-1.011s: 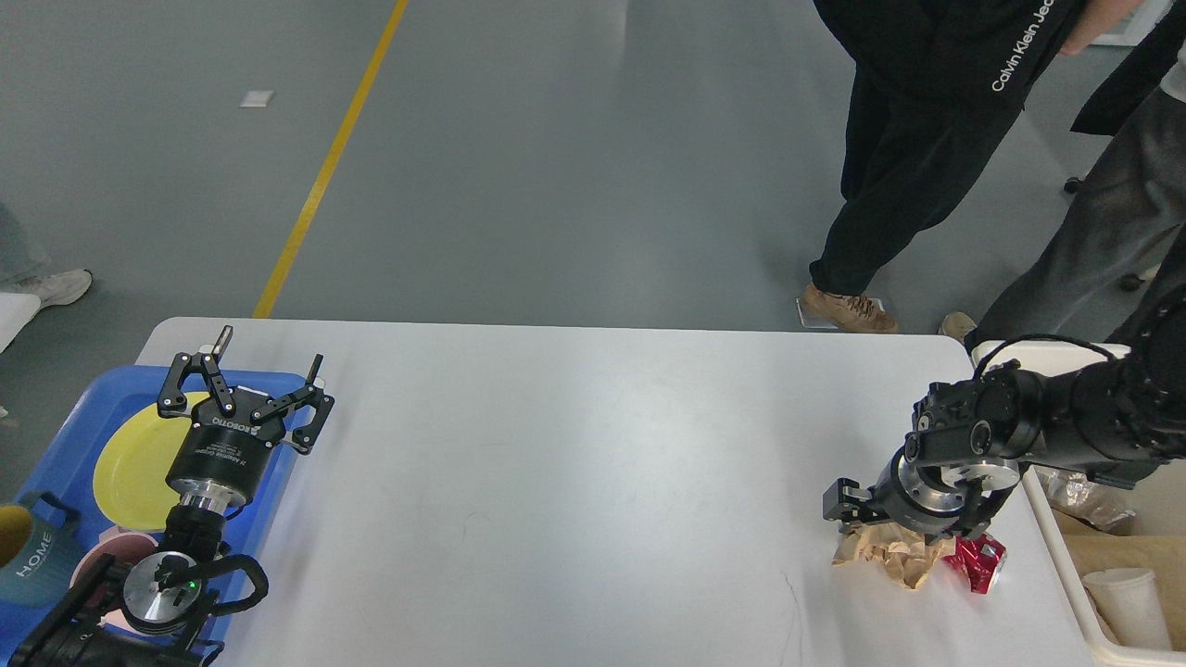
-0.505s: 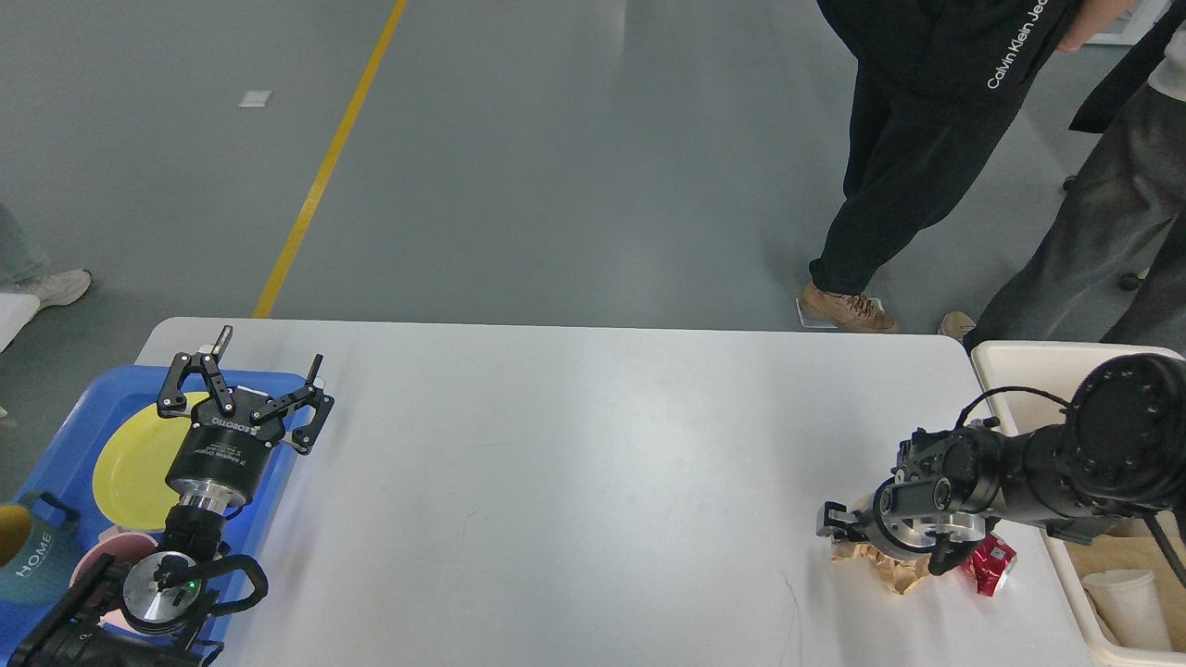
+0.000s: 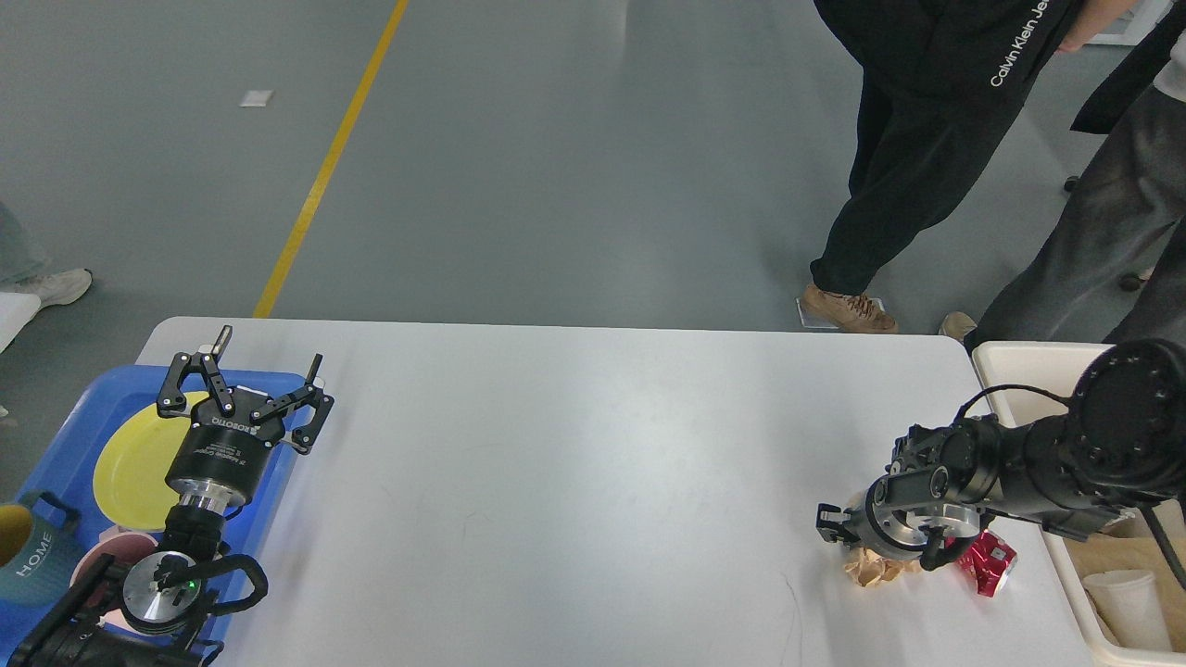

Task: Tidy desktop
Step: 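Close the right gripper on the crumpled brown paper, then lift the brown paper over the white bin and release it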

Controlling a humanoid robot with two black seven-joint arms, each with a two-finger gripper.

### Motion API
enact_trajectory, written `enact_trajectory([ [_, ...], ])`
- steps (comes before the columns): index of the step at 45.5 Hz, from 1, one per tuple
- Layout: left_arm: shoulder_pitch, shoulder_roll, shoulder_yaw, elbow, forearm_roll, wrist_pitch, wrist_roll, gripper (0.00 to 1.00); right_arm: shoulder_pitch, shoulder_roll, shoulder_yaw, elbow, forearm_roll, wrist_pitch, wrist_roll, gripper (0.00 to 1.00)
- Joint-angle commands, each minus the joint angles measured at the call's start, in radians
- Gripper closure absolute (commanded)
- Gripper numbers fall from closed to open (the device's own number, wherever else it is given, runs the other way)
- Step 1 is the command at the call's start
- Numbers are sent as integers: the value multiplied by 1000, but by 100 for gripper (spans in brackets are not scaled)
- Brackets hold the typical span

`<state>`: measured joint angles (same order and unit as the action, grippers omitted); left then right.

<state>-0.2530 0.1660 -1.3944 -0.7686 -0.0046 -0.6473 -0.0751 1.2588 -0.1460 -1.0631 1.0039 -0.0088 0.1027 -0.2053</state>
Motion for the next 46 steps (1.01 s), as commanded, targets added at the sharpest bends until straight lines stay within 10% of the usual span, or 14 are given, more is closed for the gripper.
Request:
enact_trajectory([
  [1, 0, 0, 0, 0, 0, 0, 0, 3, 7, -1, 0, 13, 1, 2, 0, 100],
  [25, 0, 1, 0, 0, 0, 0, 0, 3, 131, -70, 3, 91, 32, 136, -2, 100],
  [46, 0, 0, 0, 0, 0, 0, 0, 3, 812, -144, -187, 604, 47, 235, 0, 100],
])
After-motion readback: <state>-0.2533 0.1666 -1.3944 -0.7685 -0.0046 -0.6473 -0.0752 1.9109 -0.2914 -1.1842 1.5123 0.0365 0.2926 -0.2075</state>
